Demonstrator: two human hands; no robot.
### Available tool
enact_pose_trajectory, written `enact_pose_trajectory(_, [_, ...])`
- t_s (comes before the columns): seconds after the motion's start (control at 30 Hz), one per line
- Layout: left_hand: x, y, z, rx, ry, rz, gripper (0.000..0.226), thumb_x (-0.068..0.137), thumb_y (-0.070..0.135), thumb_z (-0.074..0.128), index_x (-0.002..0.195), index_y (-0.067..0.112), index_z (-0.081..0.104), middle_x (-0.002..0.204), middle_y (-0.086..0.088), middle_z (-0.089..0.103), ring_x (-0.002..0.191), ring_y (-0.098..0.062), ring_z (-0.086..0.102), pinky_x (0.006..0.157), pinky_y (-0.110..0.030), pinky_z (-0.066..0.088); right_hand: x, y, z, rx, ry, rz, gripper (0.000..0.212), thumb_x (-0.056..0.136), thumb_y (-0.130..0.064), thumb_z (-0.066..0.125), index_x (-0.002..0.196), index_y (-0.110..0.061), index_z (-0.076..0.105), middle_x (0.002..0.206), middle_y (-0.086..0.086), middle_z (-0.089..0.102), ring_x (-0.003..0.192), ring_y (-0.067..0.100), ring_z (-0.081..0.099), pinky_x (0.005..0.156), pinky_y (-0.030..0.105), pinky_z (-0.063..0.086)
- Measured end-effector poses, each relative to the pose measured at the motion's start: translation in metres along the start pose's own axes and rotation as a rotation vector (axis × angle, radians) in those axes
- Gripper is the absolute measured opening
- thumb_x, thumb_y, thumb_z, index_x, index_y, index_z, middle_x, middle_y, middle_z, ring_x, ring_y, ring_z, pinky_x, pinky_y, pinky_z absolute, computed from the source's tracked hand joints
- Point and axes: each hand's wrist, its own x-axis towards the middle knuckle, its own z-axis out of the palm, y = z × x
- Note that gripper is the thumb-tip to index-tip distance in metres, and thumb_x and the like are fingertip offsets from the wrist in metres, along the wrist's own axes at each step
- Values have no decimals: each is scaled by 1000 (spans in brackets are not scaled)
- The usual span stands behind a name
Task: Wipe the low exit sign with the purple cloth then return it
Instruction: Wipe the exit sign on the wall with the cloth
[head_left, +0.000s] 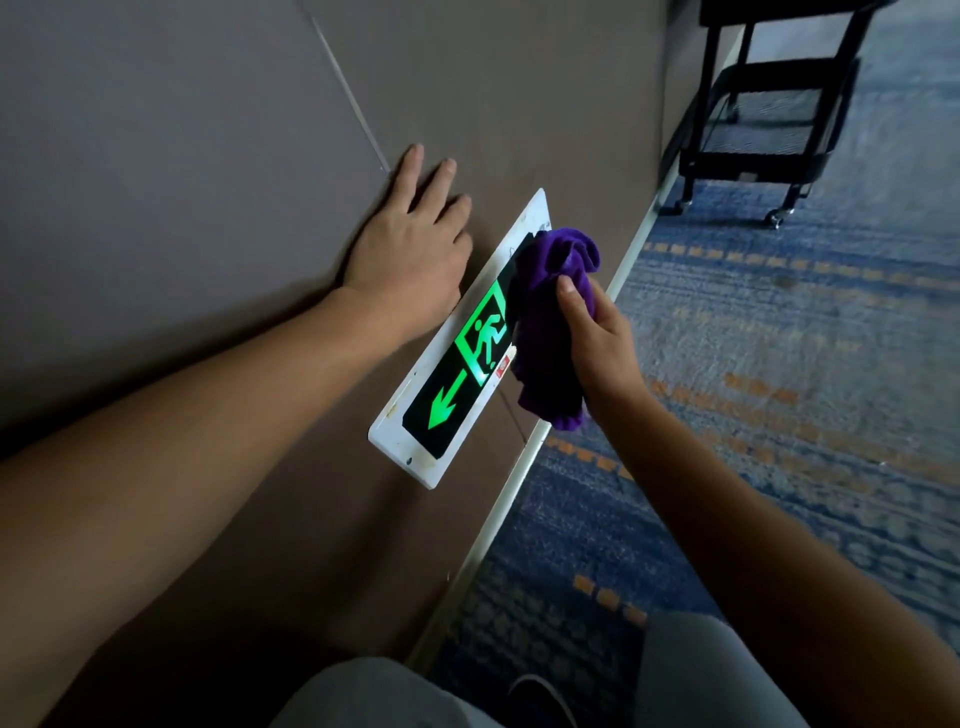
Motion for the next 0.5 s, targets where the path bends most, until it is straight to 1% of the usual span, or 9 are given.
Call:
enact_pose_trajectory(0.07, [4, -6, 0, 3, -8, 70, 44, 100, 39, 44, 135, 21, 62, 161, -11, 38, 156, -42, 14, 125, -62, 3, 7, 1, 6, 9, 26, 24, 34, 107, -39, 55, 135, -24, 65, 110, 0, 77, 95, 14, 79, 75, 27, 63])
enact_pose_trajectory(0.13, [13, -13, 1, -28, -3, 49, 40, 100, 37, 46, 134, 23, 62, 160, -12, 38, 156, -42, 12, 125, -61, 2, 23, 1, 16, 9, 42, 19, 27, 108, -39, 51, 127, -30, 68, 101, -4, 79, 89, 11, 80, 72, 25, 63])
enact_pose_trajectory(0.2, [19, -12, -2, -69, -15, 51, 40, 100, 33, 43, 134, 23, 61, 162, -13, 35, 157, -42, 10, 125, -62, 0, 29, 8, 24, 31, 92, 0, 22, 109, -40, 50, 116, -40, 71, 92, -6, 80, 84, 14, 79, 72, 33, 65])
enact_pose_trajectory(0.23, [20, -9, -3, -90, -19, 50, 41, 100, 30, 40, 134, 22, 61, 163, -14, 34, 157, -42, 9, 125, -63, -1, 29, 13, 25, 28, 109, -13, 22, 109, -40, 50, 115, -44, 71, 91, -4, 79, 84, 18, 78, 74, 39, 66])
enact_pose_trajectory(0.27, [20, -7, -3, -98, -29, 50, 42, 100, 28, 37, 133, 21, 61, 163, -14, 33, 157, -42, 9, 125, -63, -1, 29, 19, 25, 30, 119, -19, 23, 109, -41, 49, 117, -45, 70, 92, -4, 78, 84, 20, 78, 74, 42, 67])
enact_pose_trajectory(0.3, [21, -6, -3, -97, -33, 51, 41, 99, 26, 36, 132, 20, 62, 163, -14, 33, 157, -42, 10, 125, -62, -2, 29, 23, 23, 37, 122, -17, 23, 109, -41, 48, 119, -45, 69, 92, -5, 79, 83, 17, 78, 72, 39, 67])
enact_pose_trajectory(0.33, [20, -6, -3, -97, -36, 50, 39, 100, 25, 37, 129, 18, 62, 163, -15, 33, 157, -42, 10, 125, -62, -2, 29, 26, 21, 27, 130, -16, 24, 110, -40, 47, 120, -46, 68, 92, -9, 79, 82, 13, 78, 69, 33, 65])
enact_pose_trajectory(0.4, [20, -6, -4, -83, -56, 55, 36, 101, 23, 40, 127, 14, 64, 160, -16, 38, 156, -42, 12, 125, -61, -1, 33, 27, 16, 10, 152, -19, 24, 110, -40, 46, 124, -46, 65, 94, -13, 78, 82, 4, 77, 69, 25, 63])
enact_pose_trajectory(0.5, [25, -19, -6, -82, -66, 56, 39, 101, 22, 44, 137, 15, 59, 158, -17, 41, 156, -39, 17, 126, -59, 2, 44, 24, 16, -64, 134, -29, 34, 110, -40, 46, 137, -29, 63, 101, -7, 74, 81, 1, 76, 69, 22, 61])
